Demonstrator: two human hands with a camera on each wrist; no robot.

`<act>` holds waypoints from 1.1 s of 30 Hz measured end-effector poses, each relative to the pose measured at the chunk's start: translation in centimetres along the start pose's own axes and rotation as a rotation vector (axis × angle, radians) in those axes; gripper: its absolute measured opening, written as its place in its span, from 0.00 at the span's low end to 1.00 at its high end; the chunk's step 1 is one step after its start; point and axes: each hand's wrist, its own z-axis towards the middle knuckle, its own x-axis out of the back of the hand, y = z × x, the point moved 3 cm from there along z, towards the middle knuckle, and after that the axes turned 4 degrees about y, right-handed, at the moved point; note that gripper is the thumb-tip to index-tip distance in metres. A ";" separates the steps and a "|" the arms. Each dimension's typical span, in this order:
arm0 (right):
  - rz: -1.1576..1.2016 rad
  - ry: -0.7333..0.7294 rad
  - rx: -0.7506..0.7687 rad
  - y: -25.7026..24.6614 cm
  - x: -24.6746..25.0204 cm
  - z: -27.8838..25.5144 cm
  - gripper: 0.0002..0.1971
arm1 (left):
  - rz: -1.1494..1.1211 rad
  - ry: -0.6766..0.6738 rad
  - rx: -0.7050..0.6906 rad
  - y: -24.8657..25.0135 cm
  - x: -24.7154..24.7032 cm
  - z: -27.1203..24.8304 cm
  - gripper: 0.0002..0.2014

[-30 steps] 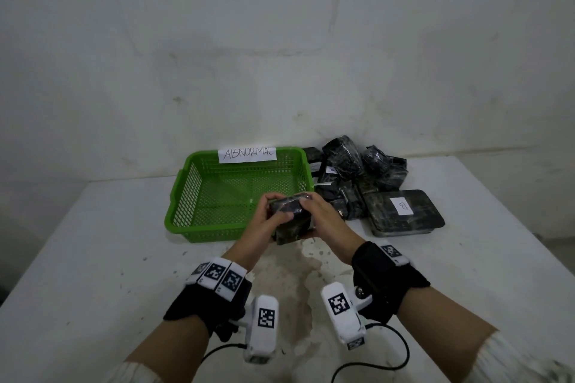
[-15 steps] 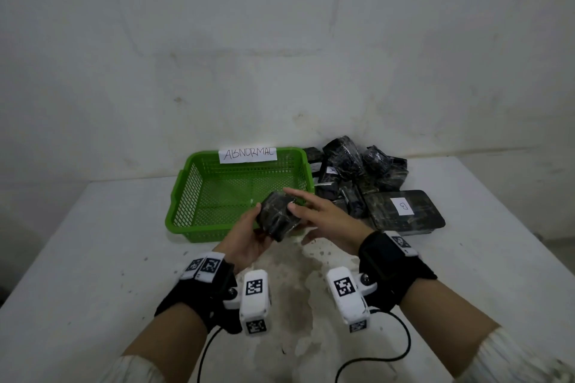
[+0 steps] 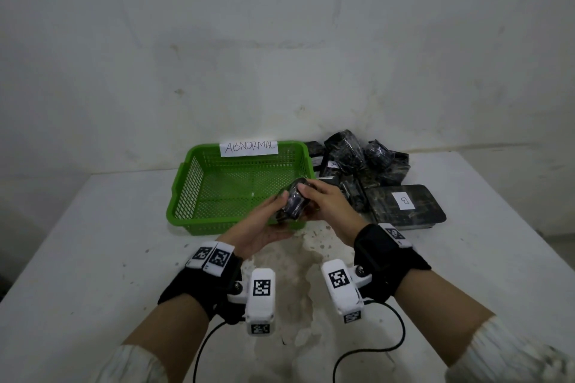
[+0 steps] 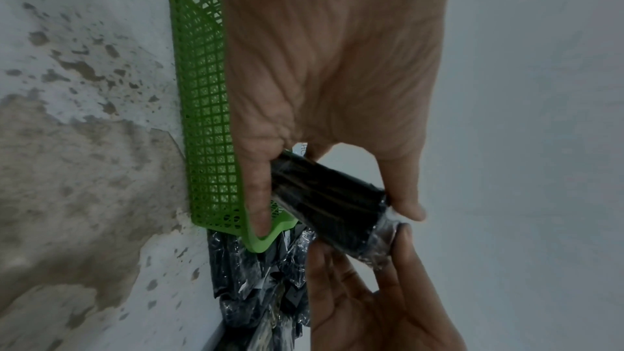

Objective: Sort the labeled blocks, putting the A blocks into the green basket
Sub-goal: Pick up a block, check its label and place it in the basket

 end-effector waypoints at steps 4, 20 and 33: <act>0.011 -0.081 -0.029 0.1 -0.1 -0.1 0.22 | -0.003 0.028 -0.035 0.7 -0.3 0.2 0.20; -0.029 -0.034 -0.061 1.0 0.1 0.6 0.30 | 0.293 0.103 0.093 0.4 0.3 -0.6 0.31; -0.491 0.159 -0.023 -0.8 -0.3 6.0 0.21 | 0.738 0.201 0.156 2.8 2.3 1.4 0.32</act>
